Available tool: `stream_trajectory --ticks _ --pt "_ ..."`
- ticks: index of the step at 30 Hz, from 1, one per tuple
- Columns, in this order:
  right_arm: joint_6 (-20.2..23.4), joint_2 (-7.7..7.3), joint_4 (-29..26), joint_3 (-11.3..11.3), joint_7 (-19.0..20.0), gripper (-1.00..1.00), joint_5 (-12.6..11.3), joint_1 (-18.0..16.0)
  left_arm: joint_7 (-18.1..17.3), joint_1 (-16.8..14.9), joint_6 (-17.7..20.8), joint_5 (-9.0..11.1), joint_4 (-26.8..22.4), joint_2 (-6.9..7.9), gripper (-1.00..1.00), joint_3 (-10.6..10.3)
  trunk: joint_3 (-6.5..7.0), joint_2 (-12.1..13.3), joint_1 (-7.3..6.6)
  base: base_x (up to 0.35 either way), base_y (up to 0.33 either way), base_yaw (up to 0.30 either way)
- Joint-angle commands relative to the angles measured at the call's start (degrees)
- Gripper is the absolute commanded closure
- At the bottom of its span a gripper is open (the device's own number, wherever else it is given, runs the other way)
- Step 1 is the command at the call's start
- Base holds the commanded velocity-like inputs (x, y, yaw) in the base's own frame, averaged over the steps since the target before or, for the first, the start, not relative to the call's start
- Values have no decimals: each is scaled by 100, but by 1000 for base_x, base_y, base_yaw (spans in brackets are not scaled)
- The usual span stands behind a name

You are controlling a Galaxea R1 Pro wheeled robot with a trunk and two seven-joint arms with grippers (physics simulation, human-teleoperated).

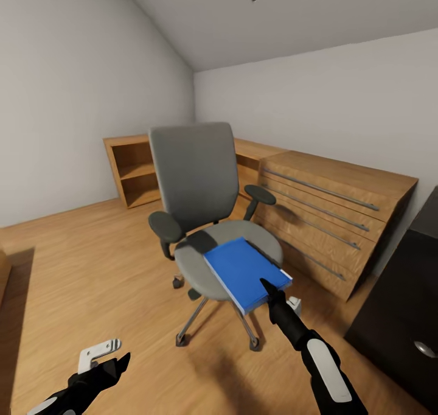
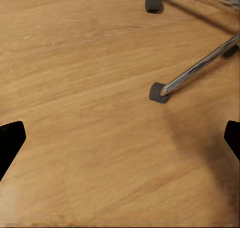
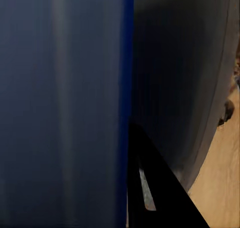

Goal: In the bedroom, organize the workspace by keeping the computer under the desk, ensuring the monitor is on the desk, placing the keyboard on the desk next to the monitor, placing the mouse on the desk next to the keyboard, moving the folder from the swivel chair onto the desk next to the mouse, stacking the notebook on top of the folder with the pen on top of the notebook, and positioning the swivel chair next to the desk.

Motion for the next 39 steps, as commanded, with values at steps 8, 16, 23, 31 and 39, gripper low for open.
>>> stream_trajectory --ticks 8,16,23,31,39 --pt "93 -9 -749 -29 110 100 -56 81 47 0 20 54 -9 2 -100 -11 140 320 -180 -338 0 0" --pt "87 5 -2134 -29 111 100 -56 739 223 0 20 44 14 -7 -100 -26 284 641 -356 -275 -13 0" --pt "56 27 -2652 -34 112 100 -55 1021 247 0 15 43 18 -7 -100 -33 409 922 -510 -24 -3 0" --pt "-392 36 -2708 -48 108 100 -43 1027 677 0 4 48 489 -30 -100 -238 553 1243 -686 0 0 -59" --pt "-438 19 -2782 -63 118 100 -38 1028 680 0 -328 48 1412 -48 -100 -395 697 1563 -861 0 0 -249"
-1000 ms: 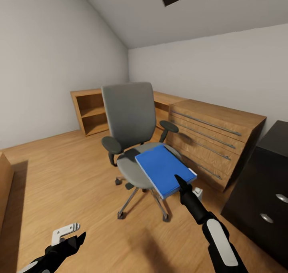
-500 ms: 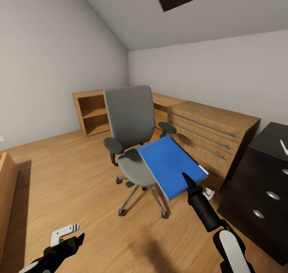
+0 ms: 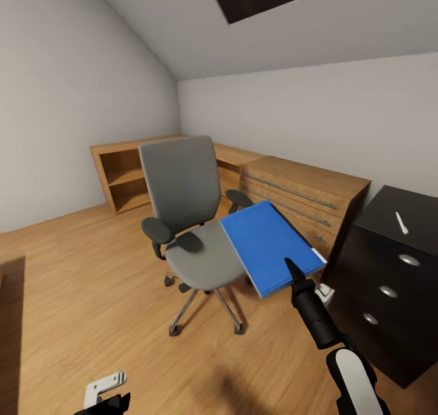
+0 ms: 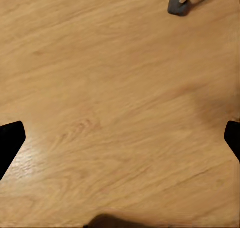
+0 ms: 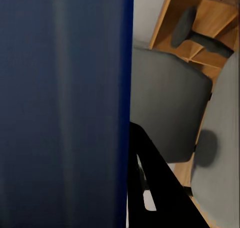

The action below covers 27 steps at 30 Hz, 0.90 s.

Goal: In the bedroom, organize the workspace by keeping the computer under the desk, ensuring the monitor is on the desk, placing the keyboard on the desk next to the monitor, placing the mouse on the desk next to the keyboard, moving the folder from the swivel chair onto the desk next to the mouse, stacking the notebook on top of the folder with the pen on top of the notebook, and positioning the swivel chair next to the desk.

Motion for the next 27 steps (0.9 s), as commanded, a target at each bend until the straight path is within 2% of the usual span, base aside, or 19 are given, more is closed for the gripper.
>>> stream_trajectory --ticks 1,4,8,12,14,18,27 --pt "51 5 -1 -16 13 100 -50 -4 46 1 -202 56 301 -14 -100 -30 14 39 -23 0 0 -264" --pt "47 4 -1 -17 17 100 -50 -3 33 1 -721 42 933 -39 -100 -87 68 160 -89 0 0 -266" --pt "33 4 -2 -17 14 100 -47 -3 22 1 -1515 -42 1926 -65 -100 -498 140 320 -177 0 0 -275" --pt "25 7 -2 -17 11 100 -42 -4 -4 1 -2273 -67 2491 -83 -100 -704 212 481 -265 0 0 -289" --pt "-15 14 -2 -14 10 100 -23 -1 -13 1 -2479 -71 2633 -87 -100 -750 248 561 -309 0 0 -293" --pt "-286 9 -2 -2 14 100 13 0 -23 1 -2564 -112 2829 -97 -100 -788 320 721 -397 0 0 -294" --pt "-341 -4 -9 -6 -23 100 20 0 -32 1 -2582 -147 2939 -116 -100 -801 481 1082 -594 0 0 -294"
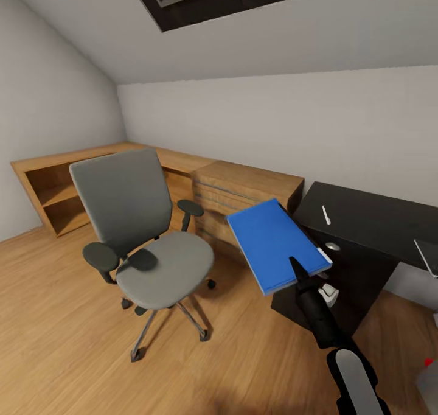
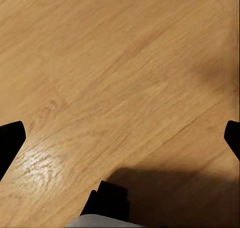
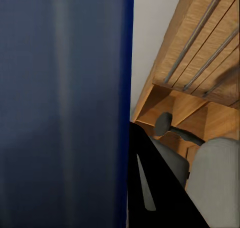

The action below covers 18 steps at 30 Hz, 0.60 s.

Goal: In the bedroom, organize the workspace by keeping the computer under the desk, ensuring the monitor is on the desk, placing the keyboard on the desk next to the monitor, placing the mouse on the desk next to the keyboard, moving the folder from the swivel chair onto the desk next to the mouse, stacking the notebook on top of the folder with the pen on top of the notebook, and positioning the swivel chair next to the desk.

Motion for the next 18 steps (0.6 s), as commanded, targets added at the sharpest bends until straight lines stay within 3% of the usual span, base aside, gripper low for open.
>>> stream_trajectory --ticks 1,4,10,11,13,18 --pt "53 7 -4 -20 -28 100 -58 -5 50 3 22 45 0 -4 -100 -30 14 39 -23 0 0 -294" --pt "50 -1 -6 -91 -418 100 -62 -7 51 3 -2 45 109 -118 -100 -32 63 160 -89 0 0 -294" --pt "55 -6 -10 -254 -626 100 -66 -9 44 3 -408 40 257 -200 -100 -31 158 400 -221 0 0 -294" --pt "64 -5 -10 -481 -738 100 -78 -4 42 3 -504 -17 305 -202 -100 -32 173 440 -243 0 0 -279" --pt "81 -9 -11 -657 -901 100 -92 -4 46 3 -532 -167 331 -207 -100 -30 200 520 -286 0 0 -259" --pt "92 -91 -9 -783 -1096 100 -112 -5 50 3 -555 -456 389 -217 -100 -24 264 721 -396 0 0 -155"
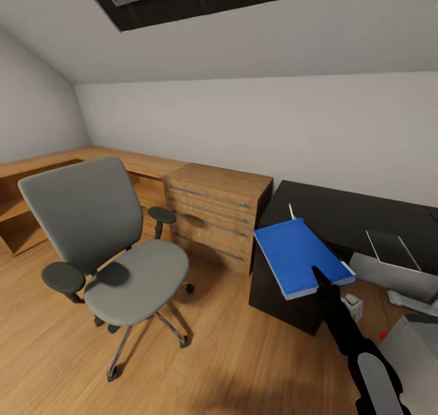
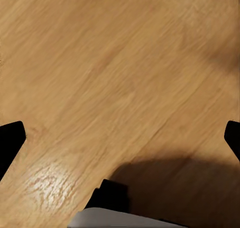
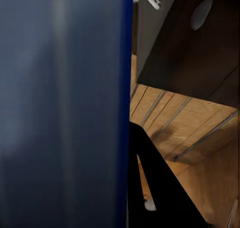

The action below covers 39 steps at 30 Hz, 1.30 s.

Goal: In the bedroom, organize the workspace by keeping the computer under the desk, ensuring the monitor is on the desk, placing the keyboard on the desk next to the monitor, placing the mouse on the desk next to the keyboard, moving the folder from the swivel chair onto the desk next to the mouse, stacking the notebook on top of the folder with the pen on top of the notebook, and positioning the swivel chair next to the desk.

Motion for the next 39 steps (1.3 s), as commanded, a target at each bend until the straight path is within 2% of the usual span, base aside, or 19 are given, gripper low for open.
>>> stream_trajectory --ticks 1,6,11,20,39 --pt "45 -43 -2 -30 -2 100 -46 -4 42 2 -3 24 4 4 -100 -22 9 39 -23 0 0 -83" --pt "46 -272 -2 -50 -27 100 -70 -9 46 2 -17 -21 30 2 -100 -22 70 240 -133 0 0 -37" --pt "46 -361 0 -52 -30 100 -74 -10 47 2 -21 -26 33 4 -100 -22 131 440 -243 0 0 -5" --pt "46 -354 -1 -47 -19 100 -74 -8 62 2 -33 -26 33 10 -100 -22 241 801 -440 0 0 -16" --pt "21 -338 12 -38 -128 100 -74 -2 65 2 -29 -20 39 11 -100 -13 459 1563 -858 0 0 -214"
